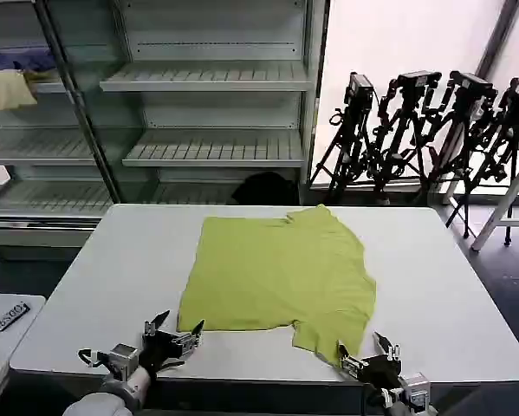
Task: Fold and organize the clothes.
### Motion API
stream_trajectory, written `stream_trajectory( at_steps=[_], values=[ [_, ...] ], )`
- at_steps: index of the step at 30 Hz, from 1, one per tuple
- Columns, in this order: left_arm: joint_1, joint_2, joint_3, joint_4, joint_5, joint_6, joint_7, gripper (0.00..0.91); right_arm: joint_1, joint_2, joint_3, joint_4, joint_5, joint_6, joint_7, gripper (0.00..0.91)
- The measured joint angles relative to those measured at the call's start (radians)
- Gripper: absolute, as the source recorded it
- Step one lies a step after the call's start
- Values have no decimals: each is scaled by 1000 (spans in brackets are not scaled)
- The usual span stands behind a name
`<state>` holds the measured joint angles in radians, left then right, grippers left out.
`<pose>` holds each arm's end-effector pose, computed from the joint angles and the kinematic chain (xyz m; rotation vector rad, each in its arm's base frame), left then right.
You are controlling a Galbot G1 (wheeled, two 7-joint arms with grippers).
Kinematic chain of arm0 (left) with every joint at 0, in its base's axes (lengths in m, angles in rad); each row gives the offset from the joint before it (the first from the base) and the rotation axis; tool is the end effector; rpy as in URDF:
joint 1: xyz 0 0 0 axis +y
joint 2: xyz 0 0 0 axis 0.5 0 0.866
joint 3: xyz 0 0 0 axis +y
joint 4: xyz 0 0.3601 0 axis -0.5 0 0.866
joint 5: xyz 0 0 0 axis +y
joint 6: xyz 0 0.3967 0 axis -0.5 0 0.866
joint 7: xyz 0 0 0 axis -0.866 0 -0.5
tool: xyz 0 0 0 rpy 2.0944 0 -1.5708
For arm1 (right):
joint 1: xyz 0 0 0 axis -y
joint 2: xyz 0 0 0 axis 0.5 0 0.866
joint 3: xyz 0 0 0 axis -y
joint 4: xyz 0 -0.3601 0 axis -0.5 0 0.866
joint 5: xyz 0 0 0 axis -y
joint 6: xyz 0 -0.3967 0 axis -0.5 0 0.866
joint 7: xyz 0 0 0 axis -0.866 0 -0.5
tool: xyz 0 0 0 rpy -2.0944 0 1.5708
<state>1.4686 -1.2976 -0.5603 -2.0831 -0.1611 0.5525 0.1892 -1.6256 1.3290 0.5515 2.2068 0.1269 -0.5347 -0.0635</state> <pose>0.2515 0.0569 -0.2838 -0.3427 -2.6439 -0.1075 0.2022 -0.0385 -0.2738 0.2088 -2.6462 0.1378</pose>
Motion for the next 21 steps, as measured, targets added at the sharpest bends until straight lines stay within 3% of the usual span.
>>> stream_trajectory(
  at_steps=[1, 21],
  values=[
    [2, -1, 0, 1, -1, 0, 0, 20, 0, 0, 0, 0, -2, 0, -2, 0],
    [14, -7, 0, -11, -11, 8, 11, 0, 2, 8, 1, -8, 10, 25, 4, 0]
  ],
)
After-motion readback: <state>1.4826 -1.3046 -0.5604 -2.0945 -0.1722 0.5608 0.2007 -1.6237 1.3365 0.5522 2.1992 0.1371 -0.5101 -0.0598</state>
